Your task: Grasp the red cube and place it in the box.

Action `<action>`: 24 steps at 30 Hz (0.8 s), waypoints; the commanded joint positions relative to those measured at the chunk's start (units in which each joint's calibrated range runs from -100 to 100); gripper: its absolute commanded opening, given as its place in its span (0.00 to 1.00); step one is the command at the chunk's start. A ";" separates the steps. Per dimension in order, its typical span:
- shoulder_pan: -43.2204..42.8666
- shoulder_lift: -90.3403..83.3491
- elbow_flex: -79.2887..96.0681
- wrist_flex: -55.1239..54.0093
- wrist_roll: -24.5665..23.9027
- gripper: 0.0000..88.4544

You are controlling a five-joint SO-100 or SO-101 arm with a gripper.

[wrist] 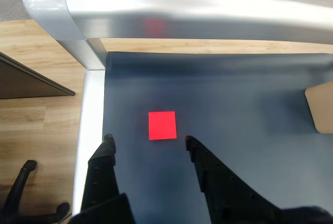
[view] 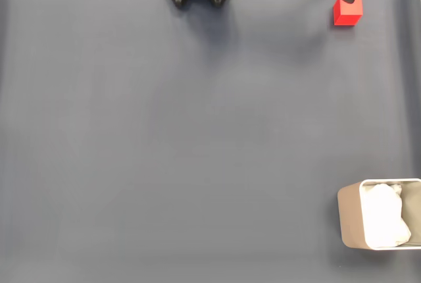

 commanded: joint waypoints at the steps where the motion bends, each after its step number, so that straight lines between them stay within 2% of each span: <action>1: 0.35 0.66 0.27 -2.24 0.39 0.38; 24: 1.56 11.75 3.37 -16.01 0.73 0.43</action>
